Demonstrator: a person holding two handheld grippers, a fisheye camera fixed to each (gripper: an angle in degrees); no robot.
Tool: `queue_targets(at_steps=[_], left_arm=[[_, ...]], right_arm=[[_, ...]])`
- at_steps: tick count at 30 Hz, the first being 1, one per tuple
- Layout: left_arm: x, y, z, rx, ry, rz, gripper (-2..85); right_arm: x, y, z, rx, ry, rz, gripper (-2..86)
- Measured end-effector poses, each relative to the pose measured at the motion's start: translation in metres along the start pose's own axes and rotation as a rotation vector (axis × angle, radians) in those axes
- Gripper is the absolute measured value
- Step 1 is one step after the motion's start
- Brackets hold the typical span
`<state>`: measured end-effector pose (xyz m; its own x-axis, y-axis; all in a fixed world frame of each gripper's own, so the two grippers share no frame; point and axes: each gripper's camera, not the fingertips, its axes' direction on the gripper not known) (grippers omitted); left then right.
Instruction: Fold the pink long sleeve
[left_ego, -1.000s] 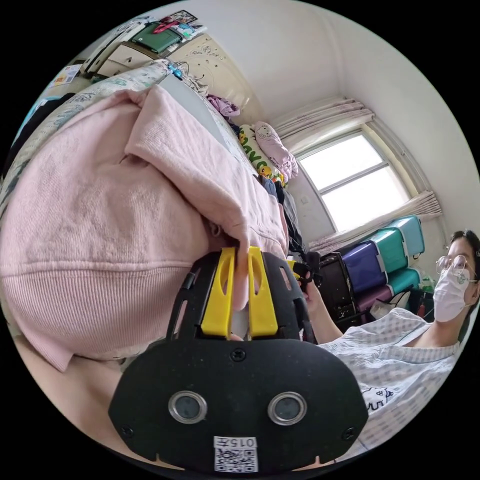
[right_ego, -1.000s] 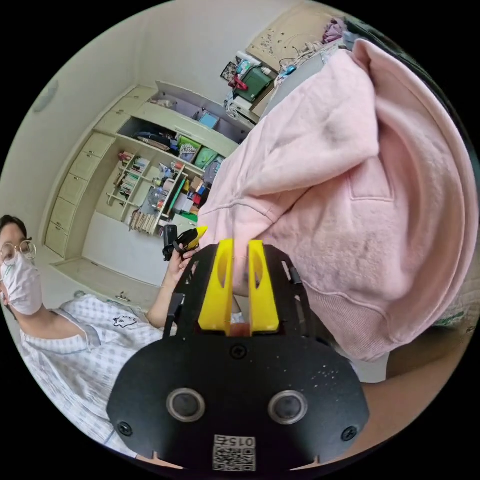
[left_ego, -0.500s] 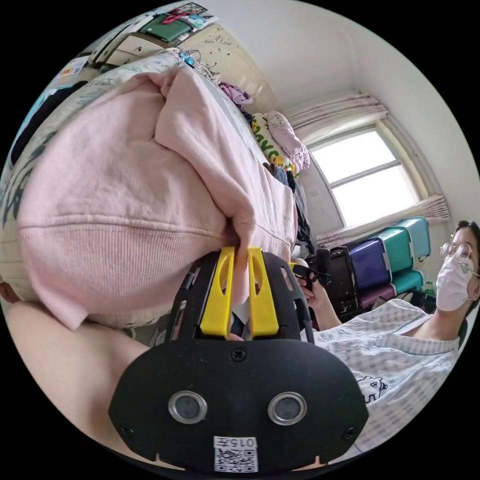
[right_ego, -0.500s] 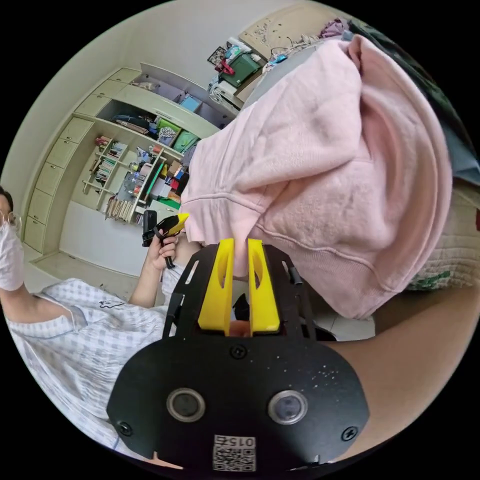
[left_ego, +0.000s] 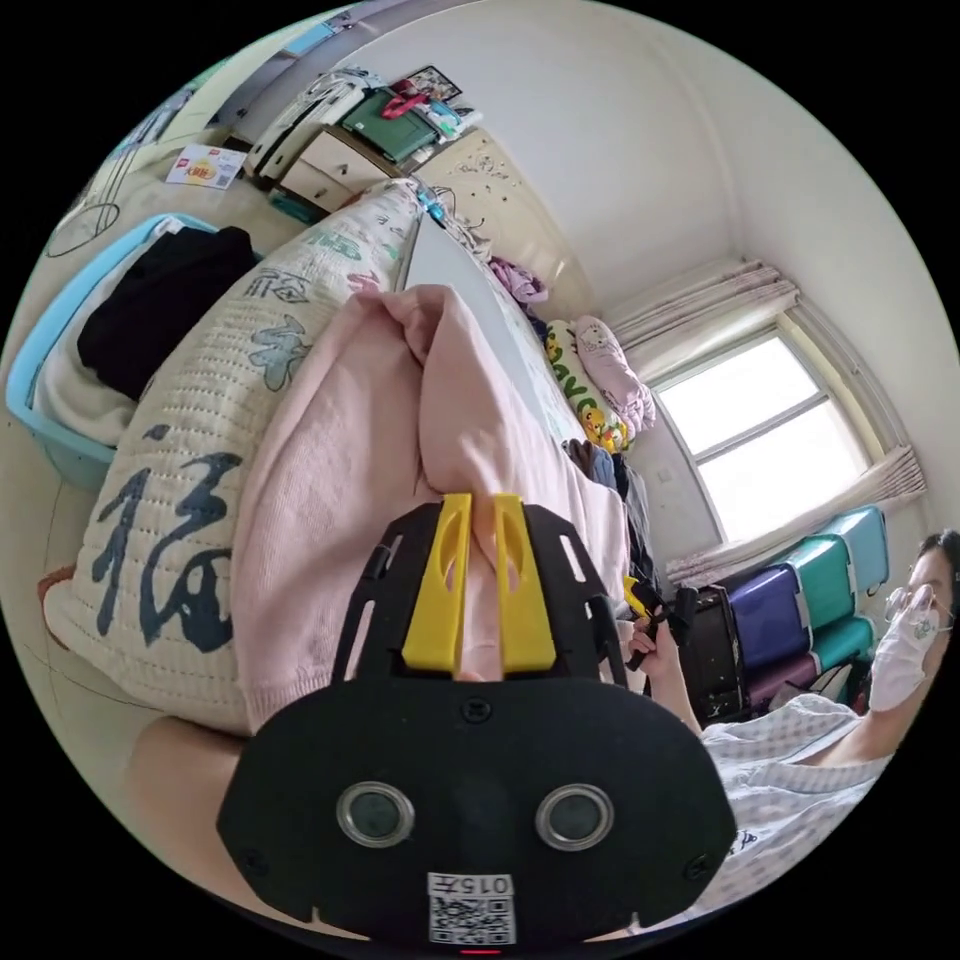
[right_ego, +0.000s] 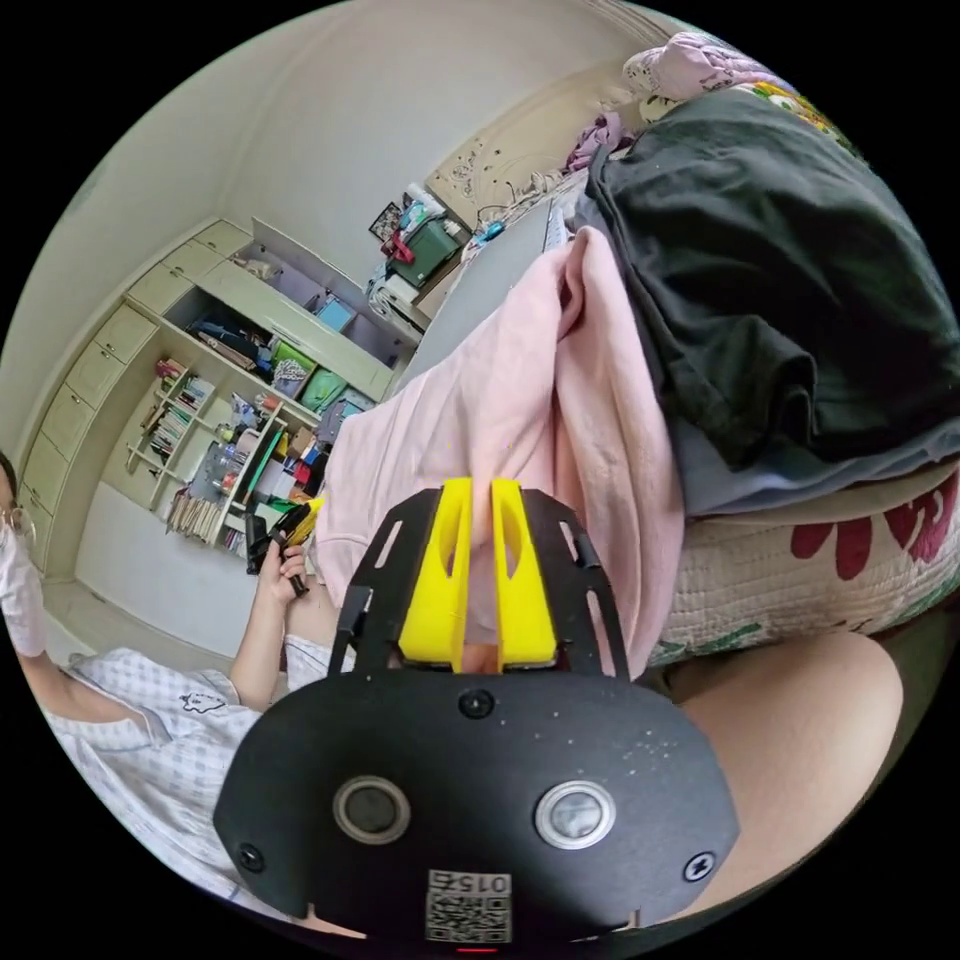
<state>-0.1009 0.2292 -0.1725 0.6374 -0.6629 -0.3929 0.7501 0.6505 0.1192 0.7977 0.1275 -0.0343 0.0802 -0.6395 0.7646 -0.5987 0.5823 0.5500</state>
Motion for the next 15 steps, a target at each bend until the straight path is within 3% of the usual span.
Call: queue_targets(at_steps=[4,9,12,15], left_arm=[[0.016,0.028,0.019,-0.012,-0.162,0.101,2.4],[0.012,0.049,0.054,-0.089,-0.282,0.064,6.0],[0.057,0.060,0.045,0.050,-0.516,0.144,8.0],[0.128,0.046,0.090,0.019,-0.412,0.369,8.6]], right_arm=[[0.000,0.009,0.003,-0.024,0.060,-0.024,2.8],[0.013,0.019,0.000,0.022,0.013,0.007,5.7],[0.020,0.051,-0.038,0.100,0.052,0.041,10.6],[0.038,0.071,-0.041,0.037,0.160,0.092,15.5]])
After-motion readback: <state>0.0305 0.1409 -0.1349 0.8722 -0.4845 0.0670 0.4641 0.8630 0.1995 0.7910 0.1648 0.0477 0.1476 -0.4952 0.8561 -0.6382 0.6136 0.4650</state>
